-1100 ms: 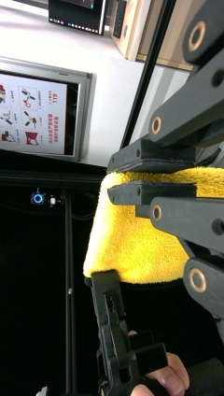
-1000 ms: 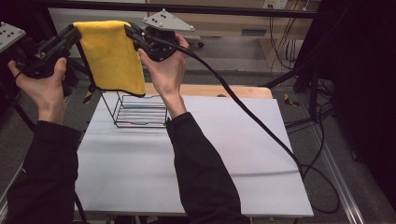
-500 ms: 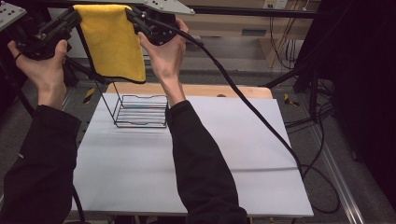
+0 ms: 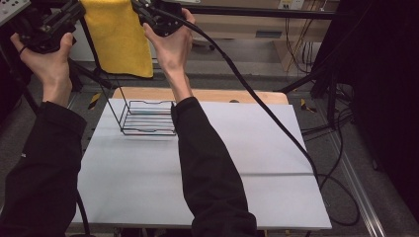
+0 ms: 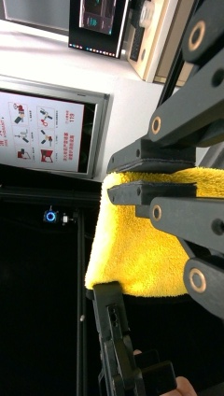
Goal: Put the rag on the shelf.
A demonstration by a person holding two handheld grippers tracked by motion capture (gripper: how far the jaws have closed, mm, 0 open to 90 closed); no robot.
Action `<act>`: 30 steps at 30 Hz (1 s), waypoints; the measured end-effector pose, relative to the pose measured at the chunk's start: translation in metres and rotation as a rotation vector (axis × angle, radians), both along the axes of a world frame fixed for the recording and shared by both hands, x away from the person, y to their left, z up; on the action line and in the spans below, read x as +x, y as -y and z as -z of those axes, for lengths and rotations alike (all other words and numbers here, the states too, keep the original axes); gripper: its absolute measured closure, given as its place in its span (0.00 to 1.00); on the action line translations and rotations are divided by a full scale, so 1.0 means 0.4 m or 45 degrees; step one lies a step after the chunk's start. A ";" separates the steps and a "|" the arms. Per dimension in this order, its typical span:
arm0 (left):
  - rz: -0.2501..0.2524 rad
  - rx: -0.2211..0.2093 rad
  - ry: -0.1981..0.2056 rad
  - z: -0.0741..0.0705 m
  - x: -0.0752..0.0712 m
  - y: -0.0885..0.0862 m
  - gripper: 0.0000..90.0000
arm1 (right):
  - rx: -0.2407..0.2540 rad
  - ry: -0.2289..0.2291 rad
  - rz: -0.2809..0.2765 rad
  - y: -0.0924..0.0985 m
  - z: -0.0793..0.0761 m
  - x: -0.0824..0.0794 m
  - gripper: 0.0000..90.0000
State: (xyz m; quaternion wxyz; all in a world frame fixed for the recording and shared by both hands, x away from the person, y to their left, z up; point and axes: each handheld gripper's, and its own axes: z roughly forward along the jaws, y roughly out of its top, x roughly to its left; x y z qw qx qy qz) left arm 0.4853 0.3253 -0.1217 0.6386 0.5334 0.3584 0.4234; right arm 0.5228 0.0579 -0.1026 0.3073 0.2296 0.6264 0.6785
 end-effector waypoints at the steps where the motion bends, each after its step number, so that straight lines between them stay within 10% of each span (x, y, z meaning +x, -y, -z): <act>1: -0.001 0.005 -0.004 0.003 0.005 0.000 0.90 | -0.015 0.000 0.011 -0.001 0.006 0.008 0.93; 16: 0.008 0.074 -0.048 0.072 0.053 0.000 0.90 | -0.092 -0.020 0.031 0.003 0.062 0.055 0.93; 30: 0.083 0.134 -0.128 0.179 0.008 -0.024 0.89 | -0.167 -0.111 -0.018 0.005 0.160 0.034 0.93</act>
